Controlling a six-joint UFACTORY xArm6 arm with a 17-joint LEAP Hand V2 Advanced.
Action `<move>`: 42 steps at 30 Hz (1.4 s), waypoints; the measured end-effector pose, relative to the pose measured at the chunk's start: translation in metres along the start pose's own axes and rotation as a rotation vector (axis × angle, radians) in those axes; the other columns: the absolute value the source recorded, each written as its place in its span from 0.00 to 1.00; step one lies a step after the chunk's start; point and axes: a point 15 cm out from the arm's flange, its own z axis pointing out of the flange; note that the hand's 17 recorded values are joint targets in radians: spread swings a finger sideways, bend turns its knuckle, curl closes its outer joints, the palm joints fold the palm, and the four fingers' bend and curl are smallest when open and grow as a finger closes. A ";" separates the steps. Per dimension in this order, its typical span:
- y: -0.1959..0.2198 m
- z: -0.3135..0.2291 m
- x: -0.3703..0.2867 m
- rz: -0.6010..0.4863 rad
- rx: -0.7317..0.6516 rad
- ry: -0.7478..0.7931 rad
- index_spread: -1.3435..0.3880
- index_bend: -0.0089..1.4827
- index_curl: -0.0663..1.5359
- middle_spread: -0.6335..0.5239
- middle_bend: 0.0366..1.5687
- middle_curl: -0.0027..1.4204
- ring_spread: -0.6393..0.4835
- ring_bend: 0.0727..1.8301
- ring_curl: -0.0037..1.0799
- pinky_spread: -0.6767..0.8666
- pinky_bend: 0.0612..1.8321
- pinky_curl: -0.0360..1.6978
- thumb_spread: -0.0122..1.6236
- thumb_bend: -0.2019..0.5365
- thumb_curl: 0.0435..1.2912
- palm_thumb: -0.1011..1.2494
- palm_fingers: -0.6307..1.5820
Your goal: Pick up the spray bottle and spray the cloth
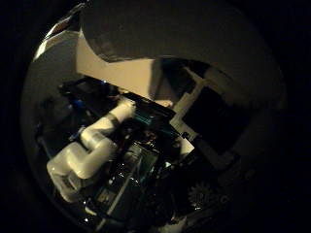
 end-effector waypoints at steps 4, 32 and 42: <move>-0.027 -0.033 -0.036 -0.042 0.186 -0.175 0.66 0.77 0.44 0.48 0.84 0.40 0.43 0.78 0.51 0.29 0.58 0.58 0.61 0.26 0.51 0.90 0.84; -0.138 -0.003 -0.096 -0.334 0.726 -0.863 0.66 0.77 0.44 0.48 0.84 0.39 0.43 0.78 0.51 0.28 0.57 0.60 0.58 0.26 0.57 0.90 0.84; -0.167 0.033 -0.057 -0.320 0.786 -0.915 0.67 0.77 0.45 0.49 0.84 0.39 0.43 0.78 0.51 0.28 0.58 0.60 0.57 0.25 0.57 0.87 0.84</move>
